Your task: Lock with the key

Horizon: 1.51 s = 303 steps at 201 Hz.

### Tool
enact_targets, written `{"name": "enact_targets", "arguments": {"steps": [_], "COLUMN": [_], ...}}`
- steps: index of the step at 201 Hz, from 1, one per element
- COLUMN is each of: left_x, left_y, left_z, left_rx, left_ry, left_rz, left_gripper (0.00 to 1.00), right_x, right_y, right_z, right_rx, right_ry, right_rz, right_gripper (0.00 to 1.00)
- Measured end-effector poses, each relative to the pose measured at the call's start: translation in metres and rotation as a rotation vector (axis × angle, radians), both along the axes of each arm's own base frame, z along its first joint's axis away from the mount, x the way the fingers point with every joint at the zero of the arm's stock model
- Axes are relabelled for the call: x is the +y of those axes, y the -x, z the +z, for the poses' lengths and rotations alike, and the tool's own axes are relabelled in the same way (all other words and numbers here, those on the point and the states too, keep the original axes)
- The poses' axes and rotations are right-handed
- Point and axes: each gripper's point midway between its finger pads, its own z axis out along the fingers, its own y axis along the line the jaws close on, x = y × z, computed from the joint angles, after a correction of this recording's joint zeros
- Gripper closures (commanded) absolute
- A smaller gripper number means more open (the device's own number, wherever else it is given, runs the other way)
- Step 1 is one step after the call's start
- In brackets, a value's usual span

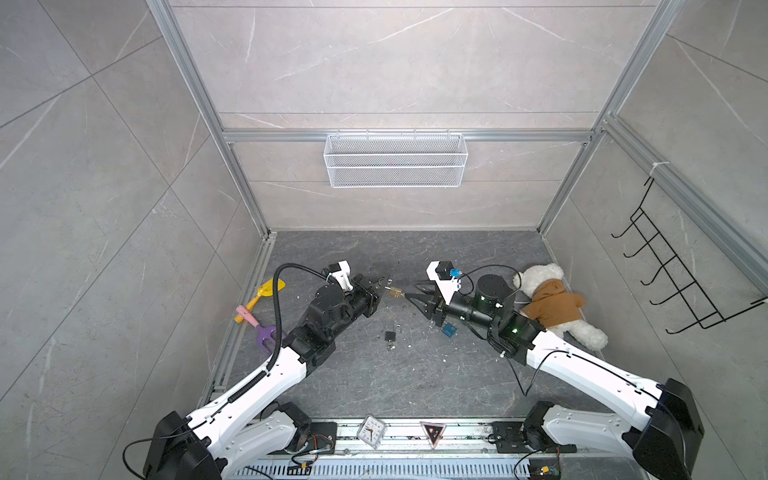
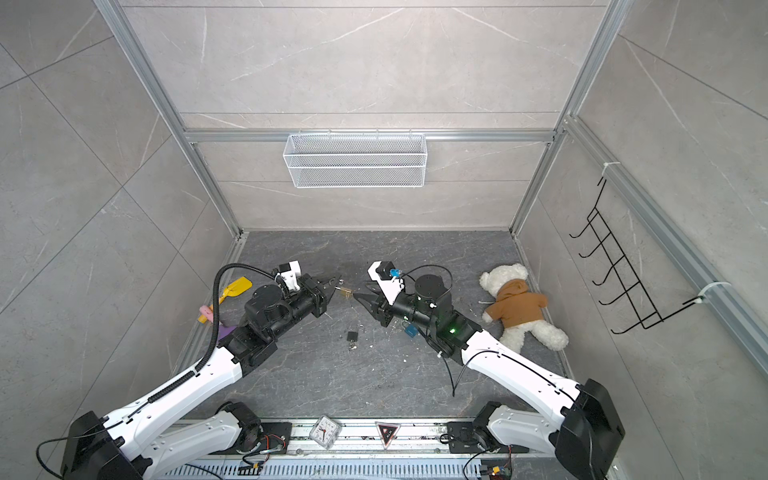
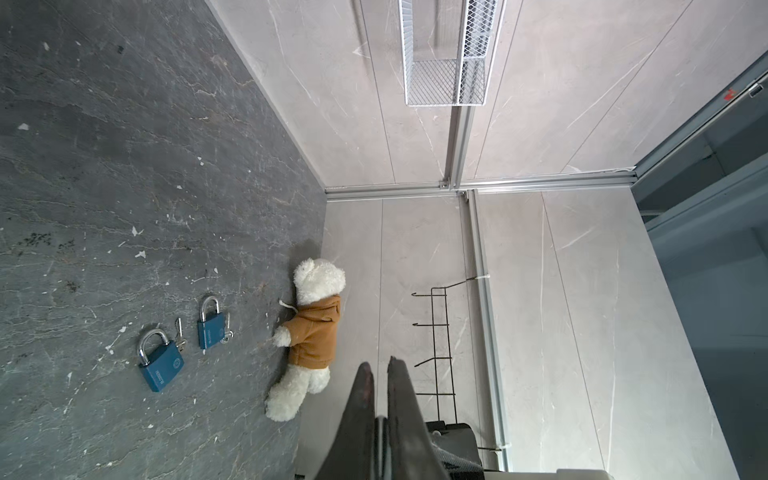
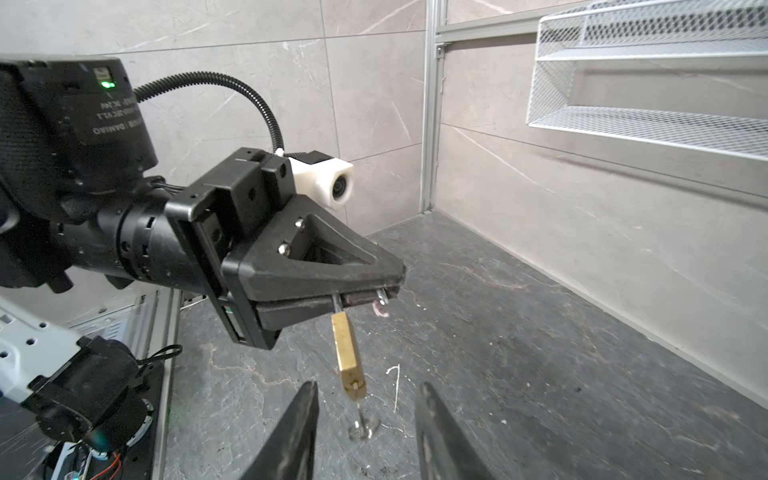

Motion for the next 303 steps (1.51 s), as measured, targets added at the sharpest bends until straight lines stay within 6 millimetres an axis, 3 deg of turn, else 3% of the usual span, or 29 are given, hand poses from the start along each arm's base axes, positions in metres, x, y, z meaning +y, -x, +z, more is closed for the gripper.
{"name": "enact_targets", "arguments": {"steps": [63, 188, 303], "left_x": [0.007, 0.002, -0.002], "left_y": [0.004, 0.0, 0.0], "left_z": [0.012, 0.003, 0.0], "left_rx": [-0.033, -0.017, -0.019], "left_ry": [0.013, -0.003, -0.015], "left_rz": [0.019, 0.007, -0.009], "left_gripper": [1.0, 1.0, 1.0], "right_x": [0.016, 0.023, 0.025], "right_y": [0.0, -0.001, -0.005], "right_z": [-0.002, -0.008, -0.015], "right_rx": [0.048, 0.085, 0.113], "right_ry": [-0.027, -0.036, -0.03], "right_rz": [0.072, 0.105, 0.1], "right_gripper": [0.66, 0.78, 0.77]}}
